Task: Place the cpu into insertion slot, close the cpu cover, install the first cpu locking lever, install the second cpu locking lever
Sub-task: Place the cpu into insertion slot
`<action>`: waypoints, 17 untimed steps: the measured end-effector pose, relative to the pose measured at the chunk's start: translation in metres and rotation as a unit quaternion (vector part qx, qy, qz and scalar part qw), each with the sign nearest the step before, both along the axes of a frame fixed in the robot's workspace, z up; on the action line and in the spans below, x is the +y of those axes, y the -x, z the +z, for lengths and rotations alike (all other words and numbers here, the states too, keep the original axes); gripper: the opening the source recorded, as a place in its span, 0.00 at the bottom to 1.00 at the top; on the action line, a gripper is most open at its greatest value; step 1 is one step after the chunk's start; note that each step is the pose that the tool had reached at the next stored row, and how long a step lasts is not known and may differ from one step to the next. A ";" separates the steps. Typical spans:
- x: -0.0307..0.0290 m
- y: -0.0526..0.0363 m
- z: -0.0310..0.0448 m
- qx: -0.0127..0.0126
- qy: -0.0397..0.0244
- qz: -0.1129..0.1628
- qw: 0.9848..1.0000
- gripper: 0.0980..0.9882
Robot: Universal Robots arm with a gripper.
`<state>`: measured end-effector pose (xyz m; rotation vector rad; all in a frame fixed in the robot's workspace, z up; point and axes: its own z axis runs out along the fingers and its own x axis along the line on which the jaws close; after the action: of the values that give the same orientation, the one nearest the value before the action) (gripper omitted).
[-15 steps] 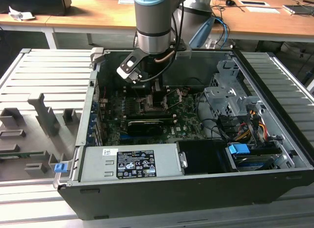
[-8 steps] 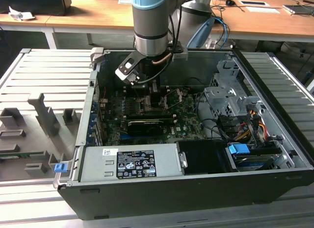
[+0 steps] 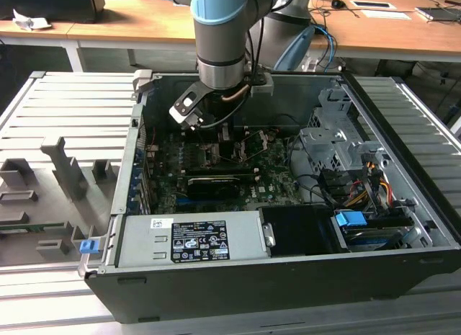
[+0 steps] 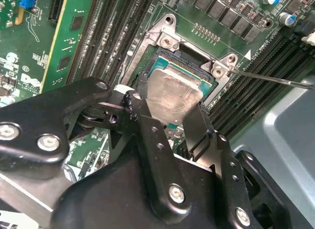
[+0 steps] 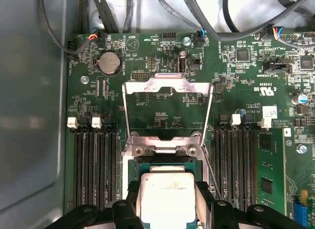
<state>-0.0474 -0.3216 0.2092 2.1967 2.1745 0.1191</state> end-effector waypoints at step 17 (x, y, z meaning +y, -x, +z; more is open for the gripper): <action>0.0001 0.0000 -0.0066 0.000 0.000 -0.002 1.000 0.57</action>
<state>-0.0474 -0.3215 0.2026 2.2001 2.1702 0.1184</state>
